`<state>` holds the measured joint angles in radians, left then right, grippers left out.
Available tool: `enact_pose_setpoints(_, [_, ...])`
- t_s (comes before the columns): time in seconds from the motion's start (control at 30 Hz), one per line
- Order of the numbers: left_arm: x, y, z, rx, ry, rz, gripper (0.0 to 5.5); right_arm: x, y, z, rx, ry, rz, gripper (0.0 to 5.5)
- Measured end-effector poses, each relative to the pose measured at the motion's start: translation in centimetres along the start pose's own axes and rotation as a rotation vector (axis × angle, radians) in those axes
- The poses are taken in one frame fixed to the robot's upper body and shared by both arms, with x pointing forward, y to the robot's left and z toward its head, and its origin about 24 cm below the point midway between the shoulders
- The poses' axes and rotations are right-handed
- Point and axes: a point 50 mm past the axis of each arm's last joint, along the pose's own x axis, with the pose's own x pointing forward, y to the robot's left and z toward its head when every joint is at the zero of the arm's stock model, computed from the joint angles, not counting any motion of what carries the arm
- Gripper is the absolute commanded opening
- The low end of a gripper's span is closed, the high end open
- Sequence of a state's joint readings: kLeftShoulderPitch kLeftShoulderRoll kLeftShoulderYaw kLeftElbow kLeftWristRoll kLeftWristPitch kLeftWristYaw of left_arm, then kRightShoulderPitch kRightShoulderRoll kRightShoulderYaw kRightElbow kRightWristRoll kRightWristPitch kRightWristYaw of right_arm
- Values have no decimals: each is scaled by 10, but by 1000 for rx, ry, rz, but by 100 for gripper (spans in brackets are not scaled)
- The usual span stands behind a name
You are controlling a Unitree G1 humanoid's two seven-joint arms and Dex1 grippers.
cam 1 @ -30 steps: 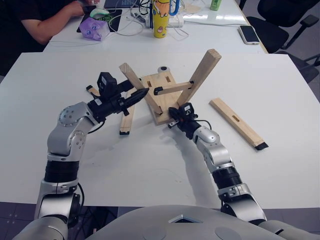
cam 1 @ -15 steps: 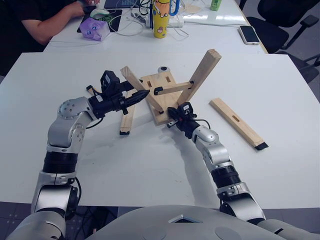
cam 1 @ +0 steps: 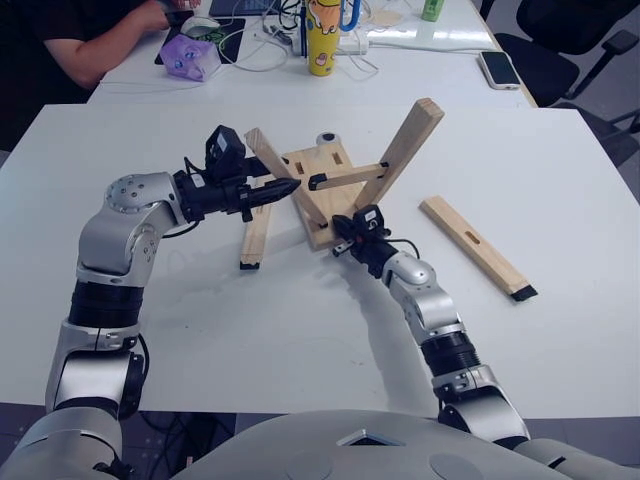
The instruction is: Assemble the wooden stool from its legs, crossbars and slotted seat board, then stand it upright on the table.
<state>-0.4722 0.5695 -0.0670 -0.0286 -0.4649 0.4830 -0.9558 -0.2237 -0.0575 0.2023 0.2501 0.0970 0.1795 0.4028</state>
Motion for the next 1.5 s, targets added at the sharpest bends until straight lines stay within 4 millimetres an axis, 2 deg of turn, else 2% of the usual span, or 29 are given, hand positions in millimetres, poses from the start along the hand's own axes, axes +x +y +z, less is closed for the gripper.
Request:
enact_pose_setpoints(0.23, [4, 1, -2, 5, 14, -2, 203, 0, 6, -1, -17, 3, 38, 0])
enact_pose_setpoints(0.5, [11, -1, -6, 34, -2, -1, 203, 2, 4, 1, -61, 15, 8, 0])
enact_pose_setpoints(0.73, [14, -8, -12, 63, -23, -6, 203, -8, -18, 2, -79, 22, -100, 0])
enact_pose_setpoints(0.87, [17, -8, -12, 72, -17, -9, 203, -16, -21, 2, -136, 49, -117, 0])
enact_pose_setpoints(1.03, [26, -6, -12, 79, 1, -17, 203, -17, -18, 2, -212, 109, -90, 0])
enact_pose_setpoints(1.3, [31, 1, -11, 118, 64, -40, 203, -15, -12, 2, -232, 144, -44, 0])
enact_pose_setpoints(1.43, [32, 3, -14, 110, 74, -48, 203, -14, -8, 1, -221, 153, -12, 0])
enact_pose_setpoints(1.5, [33, 4, -14, 108, 75, -51, 203, -17, 4, -2, -139, 119, 61, 0])
